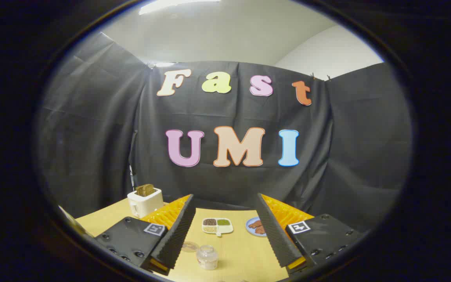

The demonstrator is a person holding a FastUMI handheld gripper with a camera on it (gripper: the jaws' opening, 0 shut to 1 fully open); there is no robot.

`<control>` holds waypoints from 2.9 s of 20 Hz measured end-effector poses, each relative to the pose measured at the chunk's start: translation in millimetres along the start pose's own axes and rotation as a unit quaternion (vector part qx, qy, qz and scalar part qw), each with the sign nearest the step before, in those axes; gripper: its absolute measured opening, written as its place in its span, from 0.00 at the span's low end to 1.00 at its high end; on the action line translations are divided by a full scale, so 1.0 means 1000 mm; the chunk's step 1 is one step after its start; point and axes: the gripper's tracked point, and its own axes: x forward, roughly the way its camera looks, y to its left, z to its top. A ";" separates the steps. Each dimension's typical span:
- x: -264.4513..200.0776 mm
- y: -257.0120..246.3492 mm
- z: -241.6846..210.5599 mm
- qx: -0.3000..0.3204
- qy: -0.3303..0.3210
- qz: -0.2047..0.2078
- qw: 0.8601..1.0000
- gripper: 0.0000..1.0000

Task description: Take the bottle from table, then pour the juice into the cup, finally place the bottle on the coaster

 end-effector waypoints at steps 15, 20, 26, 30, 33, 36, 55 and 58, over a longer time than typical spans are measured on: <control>0.012 0.024 0.001 -0.003 -0.004 0.003 1.000 0.97; 0.022 0.027 -0.008 0.003 -0.004 0.008 1.000 0.97; 0.024 0.024 -0.019 0.014 0.000 0.011 1.000 0.97; 0.022 0.023 -0.033 0.022 0.003 0.012 1.000 0.97; 0.017 0.025 -0.051 0.034 0.010 0.014 0.999 0.97; 0.014 0.029 -0.069 0.050 0.020 0.021 0.998 0.97; -0.010 0.052 -0.229 0.036 0.108 0.048 0.992 0.97; -0.008 0.049 -0.250 0.036 0.124 0.045 0.991 0.97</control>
